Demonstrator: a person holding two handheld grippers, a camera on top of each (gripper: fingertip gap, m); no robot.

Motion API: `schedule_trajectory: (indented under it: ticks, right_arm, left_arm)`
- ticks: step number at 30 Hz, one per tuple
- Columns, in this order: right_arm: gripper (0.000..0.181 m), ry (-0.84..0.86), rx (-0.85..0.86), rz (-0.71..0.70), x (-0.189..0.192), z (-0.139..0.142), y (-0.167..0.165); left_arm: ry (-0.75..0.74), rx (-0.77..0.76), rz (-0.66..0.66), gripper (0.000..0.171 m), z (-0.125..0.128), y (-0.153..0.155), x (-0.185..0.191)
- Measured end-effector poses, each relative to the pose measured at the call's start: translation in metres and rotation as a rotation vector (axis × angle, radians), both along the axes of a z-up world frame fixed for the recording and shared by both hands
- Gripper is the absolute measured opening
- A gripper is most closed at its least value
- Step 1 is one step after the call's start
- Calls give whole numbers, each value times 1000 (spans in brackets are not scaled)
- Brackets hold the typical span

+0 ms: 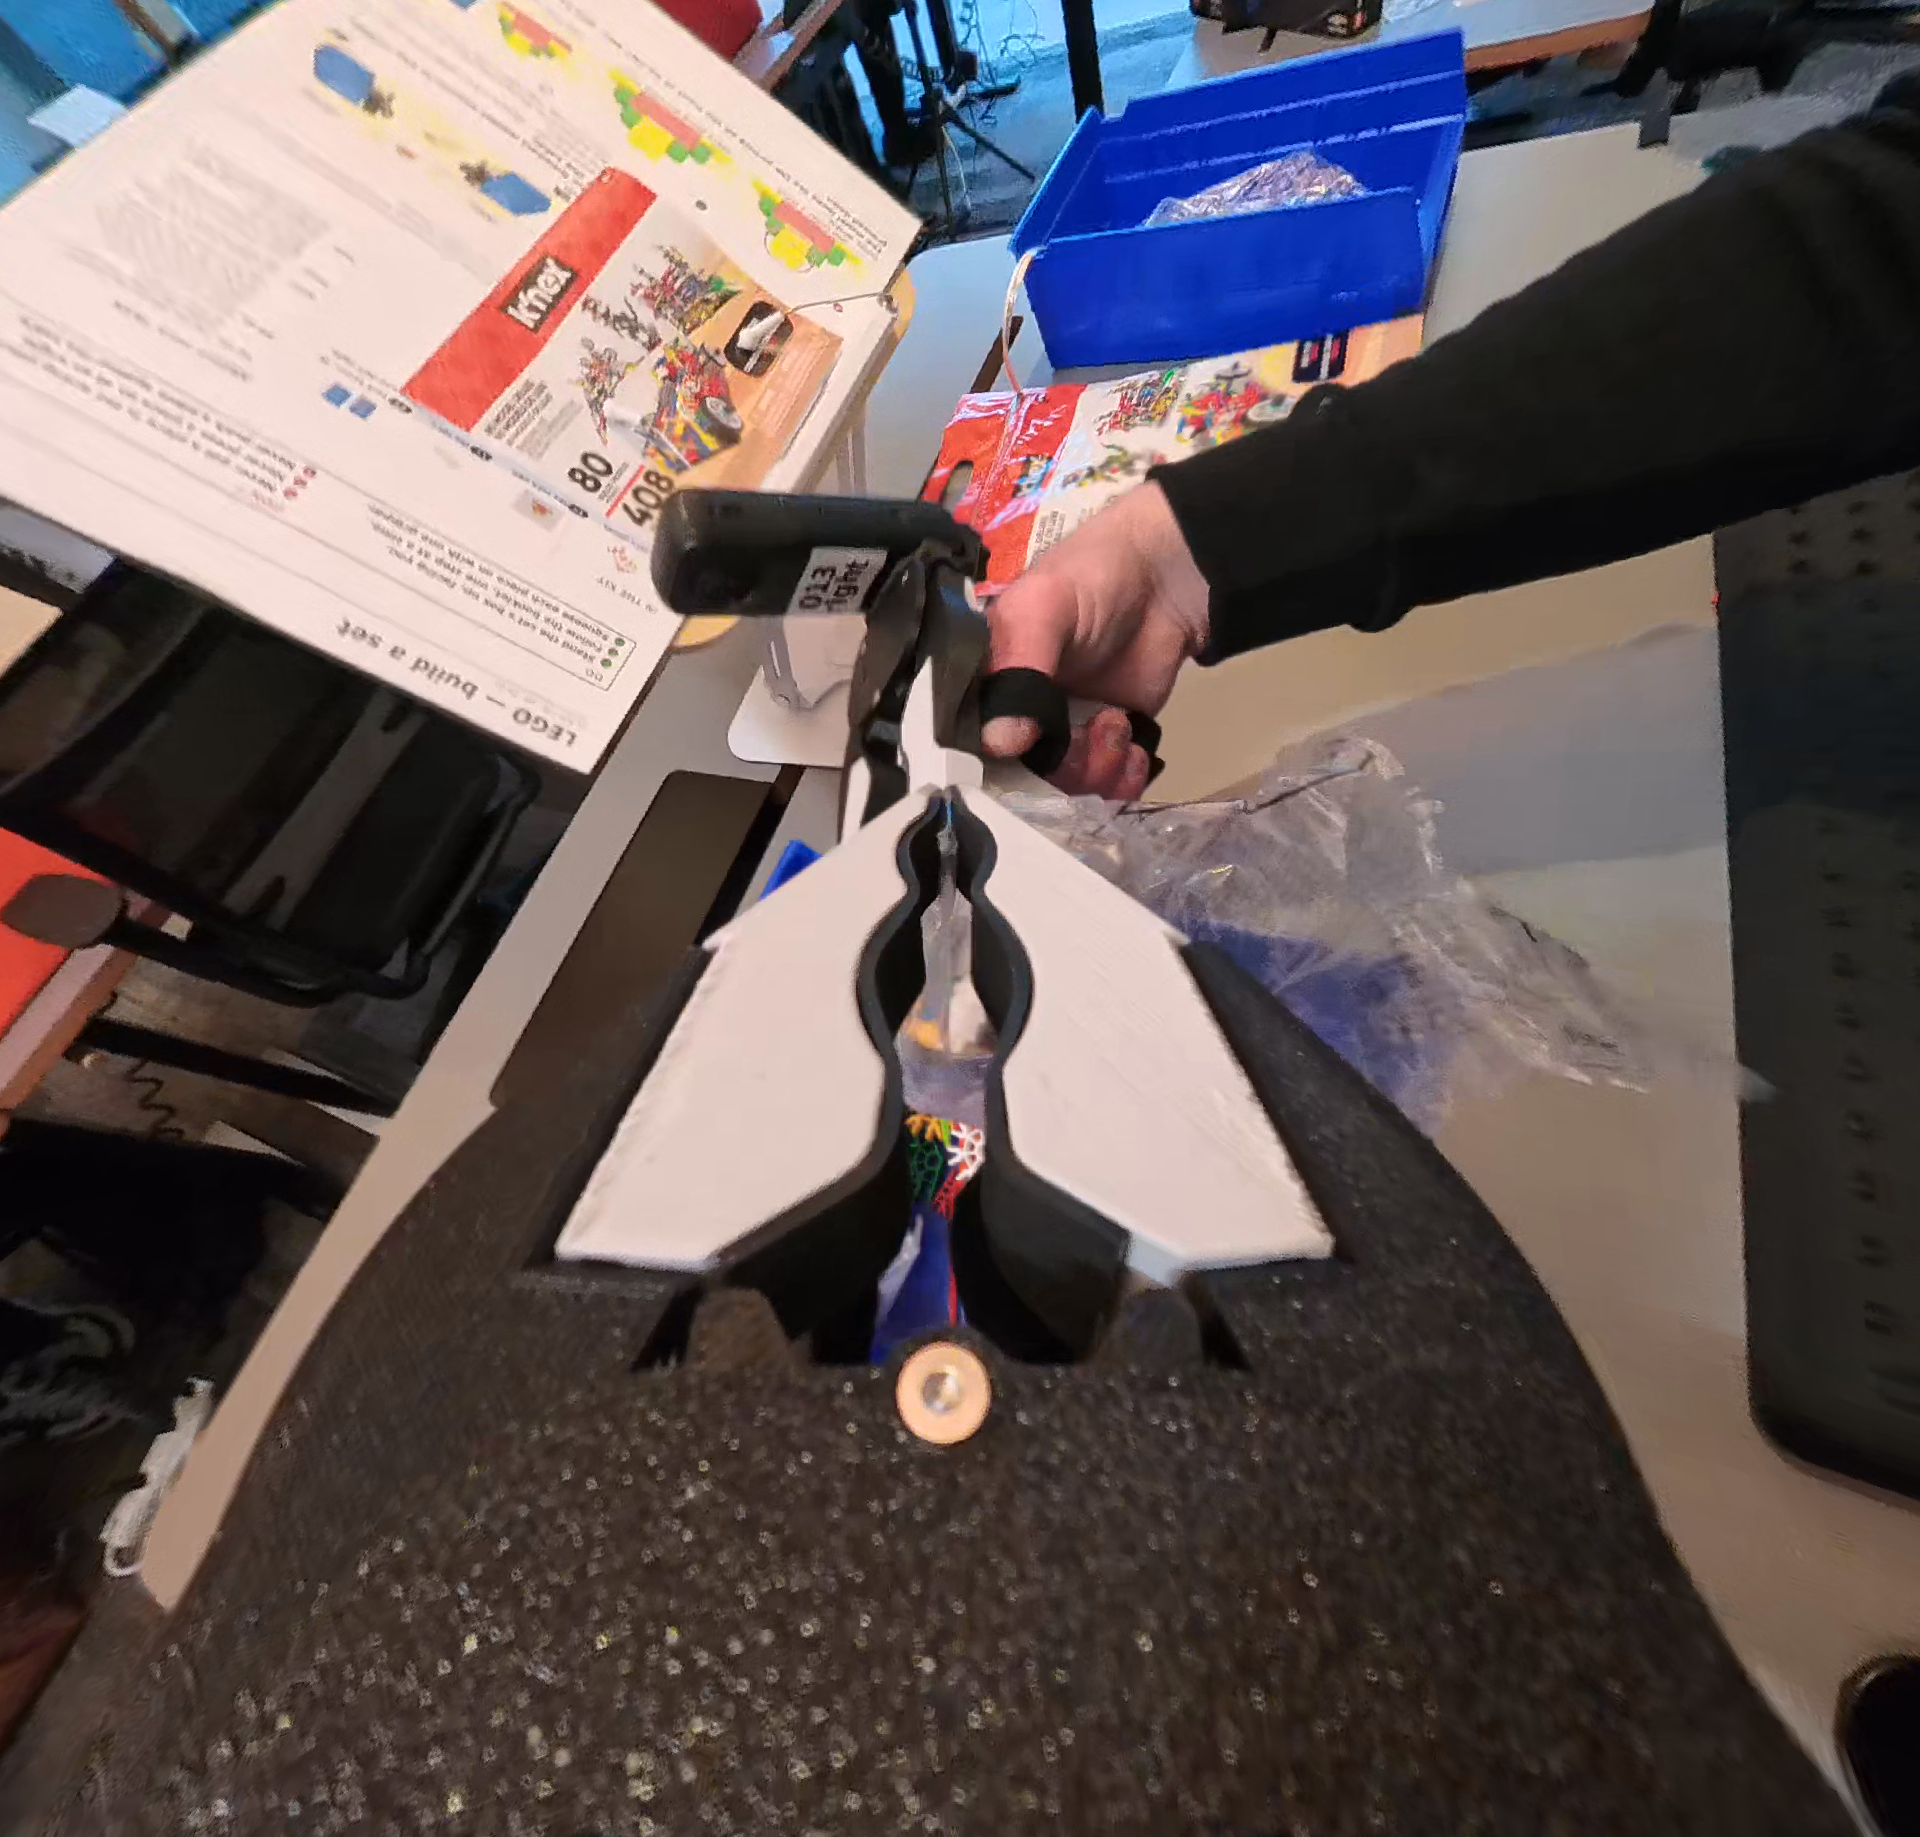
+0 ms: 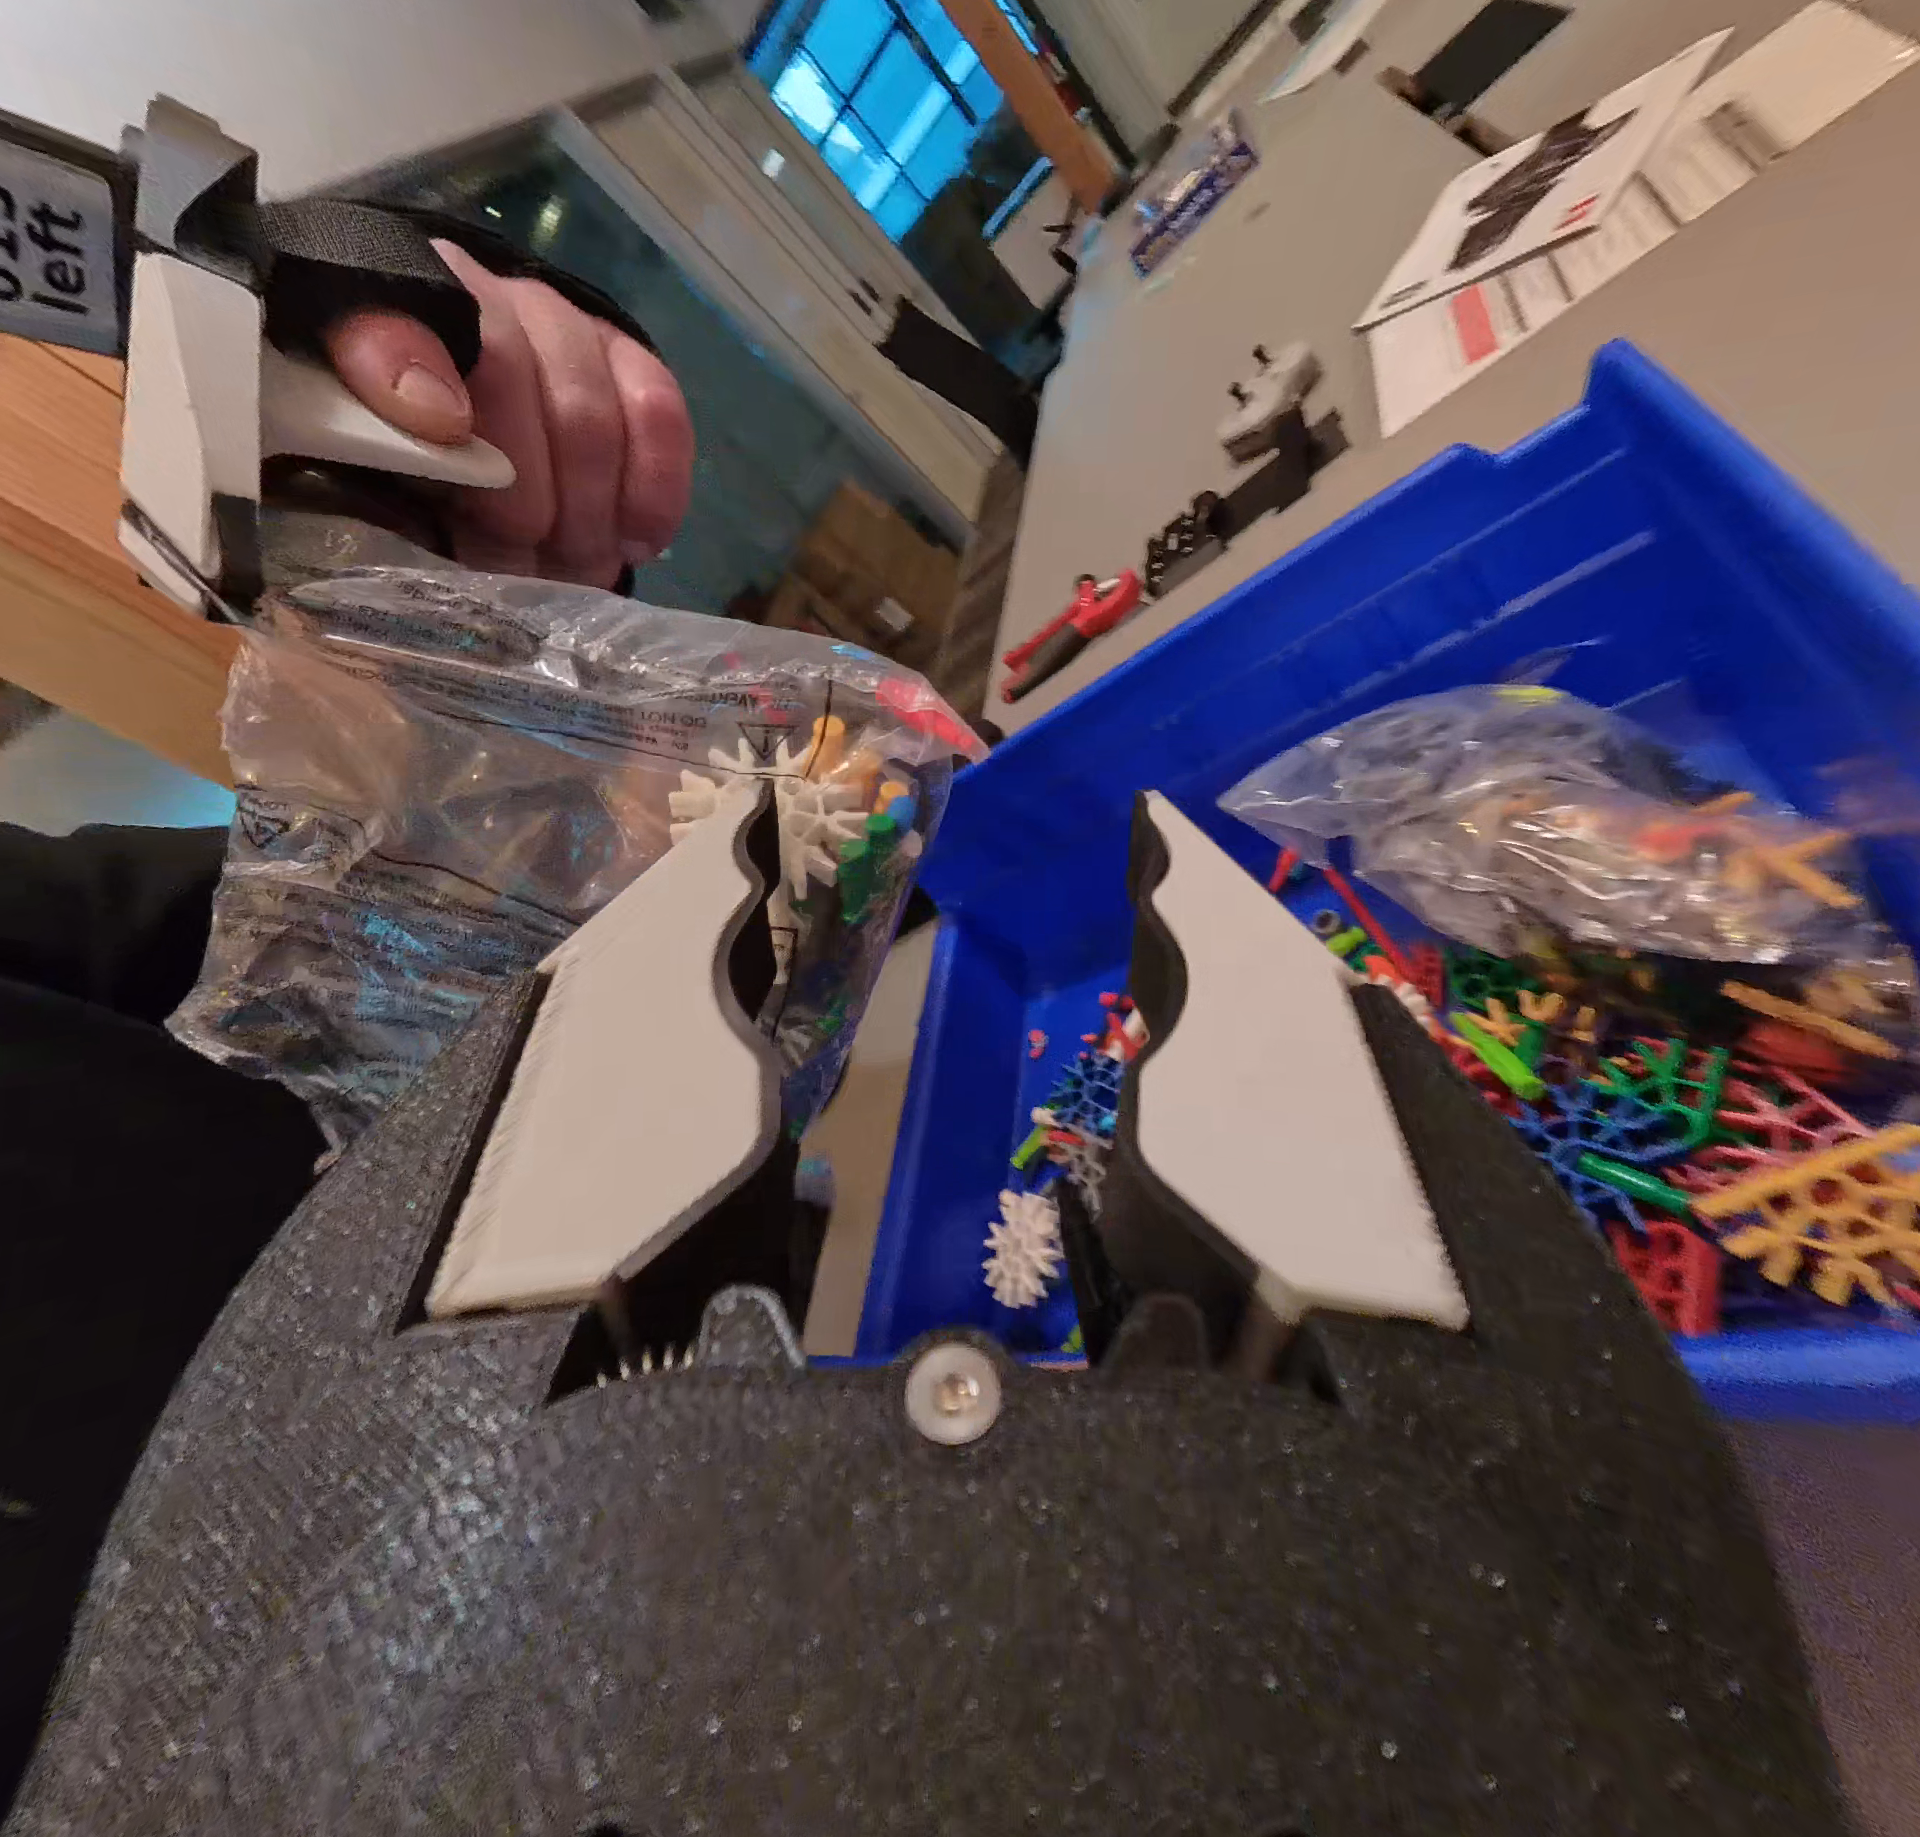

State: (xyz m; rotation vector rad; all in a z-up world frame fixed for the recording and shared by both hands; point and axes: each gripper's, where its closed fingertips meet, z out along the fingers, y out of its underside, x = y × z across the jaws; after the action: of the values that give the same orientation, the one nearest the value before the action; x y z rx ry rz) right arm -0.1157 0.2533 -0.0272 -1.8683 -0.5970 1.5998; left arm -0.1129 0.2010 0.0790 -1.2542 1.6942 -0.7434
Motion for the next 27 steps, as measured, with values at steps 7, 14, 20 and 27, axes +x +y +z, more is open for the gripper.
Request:
schedule_trajectory:
  ticks: [7, 14, 20, 27]
  right_arm:
    - [22, 255, 1, 71, -13, 32, -15]
    - [0, 193, 112, -88, 1, 40, 10]
    - [0, 4, 331, -328, 28, 58, 36]
    - [0, -257, 649, -438, 24, 66, 25]
  left_arm:
    - [-12, 27, -65, 0, 11, -11, 13]
    - [-26, 9, -23, 0, 5, 2, 5]
    - [-17, -25, 88, 0, -15, 29, -19]
    - [-20, -126, 214, 7, -58, 37, -49]
